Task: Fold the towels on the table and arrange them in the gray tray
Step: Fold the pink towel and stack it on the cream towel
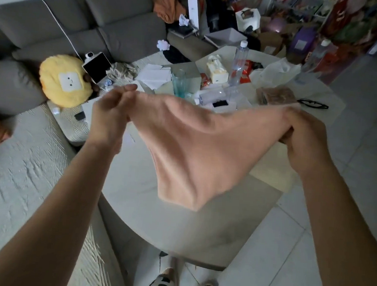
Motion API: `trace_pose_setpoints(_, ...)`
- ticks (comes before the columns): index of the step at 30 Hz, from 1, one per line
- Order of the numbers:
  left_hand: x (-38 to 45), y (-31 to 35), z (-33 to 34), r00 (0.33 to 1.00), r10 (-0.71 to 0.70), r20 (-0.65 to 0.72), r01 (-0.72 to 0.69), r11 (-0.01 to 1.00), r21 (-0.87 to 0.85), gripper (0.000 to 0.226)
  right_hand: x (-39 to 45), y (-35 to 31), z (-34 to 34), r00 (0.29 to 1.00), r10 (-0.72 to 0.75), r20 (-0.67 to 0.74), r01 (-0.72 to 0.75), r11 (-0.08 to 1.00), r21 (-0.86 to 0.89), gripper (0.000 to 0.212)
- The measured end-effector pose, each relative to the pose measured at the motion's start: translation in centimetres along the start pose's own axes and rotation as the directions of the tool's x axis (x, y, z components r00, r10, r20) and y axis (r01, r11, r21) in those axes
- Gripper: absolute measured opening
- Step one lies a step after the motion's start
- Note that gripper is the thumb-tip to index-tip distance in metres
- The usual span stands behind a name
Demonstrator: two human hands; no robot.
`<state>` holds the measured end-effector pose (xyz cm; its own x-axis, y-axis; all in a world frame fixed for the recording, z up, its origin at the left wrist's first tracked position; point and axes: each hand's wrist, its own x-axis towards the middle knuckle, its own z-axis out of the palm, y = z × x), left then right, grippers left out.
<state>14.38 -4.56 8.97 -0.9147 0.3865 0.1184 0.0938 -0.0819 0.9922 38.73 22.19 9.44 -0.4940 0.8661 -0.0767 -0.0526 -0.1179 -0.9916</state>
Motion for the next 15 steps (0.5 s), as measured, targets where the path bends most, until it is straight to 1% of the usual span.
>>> trace_pose_setpoints(1,-0.3,0.8,-0.4,0.999,0.03,-0.024,-0.031,0.999,-0.041,0.015,-0.2,-0.9,-0.3,1.0,-0.025,-0.009,0.025,0.999,0.02,0.012)
trace_pose_setpoints(3,-1.7,0.8,-1.6,0.997,0.02,-0.074,-0.028,0.994,-0.103,0.015,-1.2,-1.1,-1.1,0.999,-0.028,-0.015,0.028,0.999,0.034,0.01)
trace_pose_setpoints(4,-2.8,0.1,-2.3,0.995,-0.01,-0.097,-0.001,0.994,-0.109,0.013,-1.9,-0.3,-1.6,1.0,-0.013,-0.008,0.013,1.0,0.008,0.012)
trace_pose_setpoints(5,-4.2,-0.9,-3.1,0.991,-0.049,-0.126,0.036,0.994,-0.101,0.011,-2.6,1.1,-2.3,1.0,0.014,-0.009,-0.014,0.999,-0.043,0.022)
trace_pose_setpoints(6,-5.7,-2.4,-4.2,0.982,-0.097,-0.161,0.085,0.993,-0.083,0.01,-3.4,3.0,-3.2,0.998,0.058,-0.015,-0.059,0.993,-0.1,0.03)
trace_pose_setpoints(7,-7.4,-4.2,-5.3,0.969,-0.149,-0.196,0.143,0.989,-0.048,0.011,-4.3,5.1,-4.4,0.993,0.117,-0.019,-0.119,0.981,-0.153,0.032)
trace_pose_setpoints(8,-9.1,-6.1,-6.5,0.954,-0.203,-0.22,0.211,0.977,0.012,0.013,-5.1,7.5,-5.5,0.982,0.19,-0.02,-0.19,0.961,-0.2,0.03)
trace_pose_setpoints(9,-10.8,-8.1,-7.5,0.938,-0.263,-0.228,0.293,0.95,0.11,0.015,-6.0,10.0,-6.6,0.963,0.267,-0.02,-0.263,0.93,-0.256,0.027)
trace_pose_setpoints(10,-12.5,-10.3,-8.3,0.916,-0.337,-0.216,0.381,0.899,0.214,0.015,-7.0,12.6,-7.6,0.938,0.345,-0.025,-0.334,0.883,-0.329,0.026)
trace_pose_setpoints(11,-14.1,-12.7,-8.9,0.88,-0.427,-0.206,0.472,0.834,0.285,0.013,-8.0,15.1,-8.6,0.906,0.421,-0.039,-0.399,0.82,-0.411,0.026)
trace_pose_setpoints(13,-17.1,-17.5,-9.7,0.772,-0.603,-0.201,0.629,0.681,0.375,0.008,-9.9,19.5,-9.6,0.826,0.558,-0.082,-0.507,0.67,-0.542,0.026)
trace_pose_setpoints(15,-19.5,-21.5,-10.0,0.681,-0.699,-0.218,0.706,0.546,0.451,0.014,-11.5,22.6,-9.9,0.751,0.65,-0.114,-0.553,0.526,-0.646,0.026)
